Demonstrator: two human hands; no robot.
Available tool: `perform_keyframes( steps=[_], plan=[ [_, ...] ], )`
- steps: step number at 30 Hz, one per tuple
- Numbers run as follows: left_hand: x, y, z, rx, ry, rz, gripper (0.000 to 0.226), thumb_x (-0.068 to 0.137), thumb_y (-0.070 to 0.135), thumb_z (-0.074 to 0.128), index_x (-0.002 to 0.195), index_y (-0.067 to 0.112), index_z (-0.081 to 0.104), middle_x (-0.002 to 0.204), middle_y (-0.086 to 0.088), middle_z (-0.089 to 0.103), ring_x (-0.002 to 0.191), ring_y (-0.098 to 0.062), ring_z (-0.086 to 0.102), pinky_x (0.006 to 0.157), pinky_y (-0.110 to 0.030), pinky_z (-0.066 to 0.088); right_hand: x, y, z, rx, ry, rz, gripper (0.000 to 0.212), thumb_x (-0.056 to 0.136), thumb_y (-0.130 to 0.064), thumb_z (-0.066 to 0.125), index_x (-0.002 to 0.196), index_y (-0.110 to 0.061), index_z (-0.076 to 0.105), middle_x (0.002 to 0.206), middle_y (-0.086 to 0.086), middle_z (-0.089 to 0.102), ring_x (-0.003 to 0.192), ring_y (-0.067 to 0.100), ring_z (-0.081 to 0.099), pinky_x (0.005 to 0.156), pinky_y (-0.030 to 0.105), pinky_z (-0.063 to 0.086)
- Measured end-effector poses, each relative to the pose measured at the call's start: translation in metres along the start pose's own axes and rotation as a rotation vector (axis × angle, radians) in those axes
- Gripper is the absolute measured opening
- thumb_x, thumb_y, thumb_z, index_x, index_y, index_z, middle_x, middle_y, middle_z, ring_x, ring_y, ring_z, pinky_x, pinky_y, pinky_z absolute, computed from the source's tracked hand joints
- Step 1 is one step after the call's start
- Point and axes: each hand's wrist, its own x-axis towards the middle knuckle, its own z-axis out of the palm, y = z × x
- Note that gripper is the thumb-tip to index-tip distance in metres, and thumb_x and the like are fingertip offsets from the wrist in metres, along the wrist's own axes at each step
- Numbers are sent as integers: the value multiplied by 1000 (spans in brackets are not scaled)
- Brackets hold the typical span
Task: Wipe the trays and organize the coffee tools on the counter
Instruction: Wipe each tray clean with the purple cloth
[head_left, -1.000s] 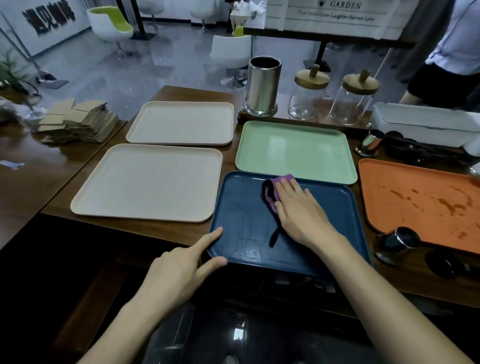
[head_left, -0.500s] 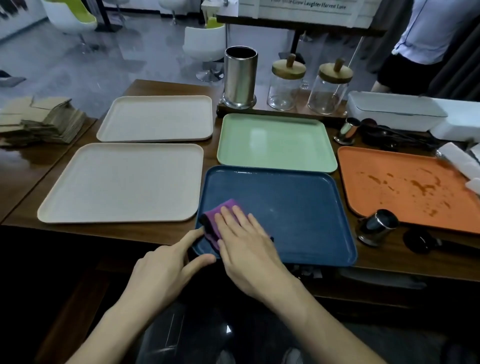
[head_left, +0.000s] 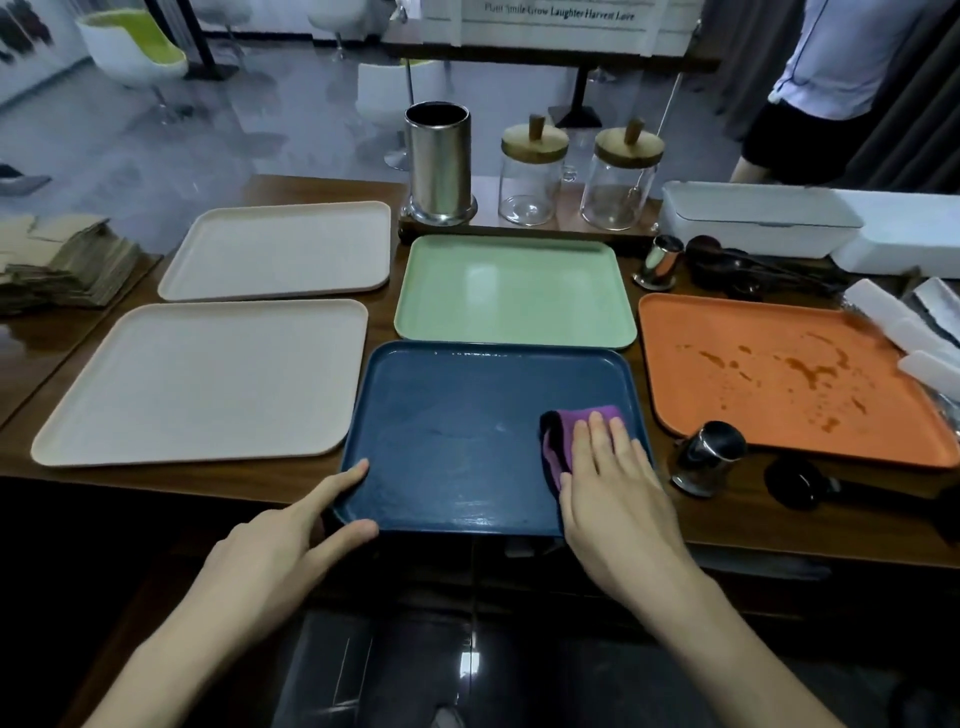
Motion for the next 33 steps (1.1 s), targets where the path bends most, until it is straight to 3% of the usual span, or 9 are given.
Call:
perform_keyframes(
  steps=[7, 10, 13, 19, 24, 27, 29, 31, 33],
  plan=[
    [5, 4, -8, 2, -36, -30, 60, 77, 86, 44, 130, 86, 15, 79, 9, 63, 79, -8, 63, 76, -29, 50, 94, 2, -14, 82, 8, 11, 68, 108, -43, 22, 159, -2, 8, 168, 16, 4, 155, 31, 0, 126, 44, 3],
    [7, 4, -7, 18, -45, -52, 60, 79, 84, 48, 131, 85, 16, 91, 10, 64, 92, -13, 64, 84, -29, 49, 108, -12, -13, 85, 58, -18, 72, 106, -51, 25, 159, -4, 14, 168, 15, 9, 155, 32, 4, 126, 44, 4],
    [9, 2, -9, 5, -54, -67, 59, 79, 83, 51, 124, 90, 14, 102, 11, 65, 99, -14, 64, 94, -31, 50, 107, -38, -8, 106, 76, -165, 70, 106, -47, 28, 160, -5, 12, 168, 13, 9, 155, 29, 4, 126, 42, 4],
    [10, 8, -14, -23, -77, -69, 60, 82, 79, 55, 131, 84, 20, 85, 8, 66, 85, -7, 65, 81, -25, 49, 72, -88, -2, 175, 125, -550, 62, 101, -37, 44, 154, -9, 31, 163, 7, 29, 151, 26, 19, 123, 39, 12],
    [3, 9, -8, -40, -27, -85, 62, 75, 91, 44, 131, 85, 18, 83, 10, 67, 86, -9, 66, 77, -27, 50, 48, -61, 8, 282, 119, -622, 53, 97, -30, 55, 148, -19, 46, 158, -3, 40, 150, 20, 28, 121, 37, 20],
    [-1, 15, -7, -11, 21, -112, 61, 74, 92, 43, 130, 85, 21, 82, 12, 68, 82, -6, 65, 76, -26, 51, 43, -38, 9, 363, 256, -596, 30, 87, -16, 63, 116, -18, 67, 121, -2, 69, 118, 23, 62, 94, 37, 54],
    [-1, 20, -10, 30, 30, -122, 64, 71, 94, 41, 132, 83, 24, 90, 13, 69, 92, -8, 67, 79, -27, 50, 40, -31, -4, 456, 265, -524, 20, 91, -15, 56, 109, -20, 64, 103, -4, 69, 99, 24, 65, 77, 39, 54],
    [4, 24, -17, 96, 45, -116, 69, 69, 96, 38, 135, 77, 32, 113, 12, 71, 112, -14, 66, 86, -31, 50, 41, -22, -21, 582, 301, -428, 21, 96, -21, 53, 114, -25, 62, 102, -5, 70, 95, 22, 63, 75, 40, 50],
    [15, 34, -26, 113, 125, -65, 78, 65, 99, 33, 135, 67, 45, 116, 12, 73, 115, -16, 66, 86, -35, 51, 43, -8, -39, 656, 369, -363, 24, 97, -24, 54, 119, -28, 63, 102, -5, 72, 95, 21, 63, 76, 40, 48]
  ],
)
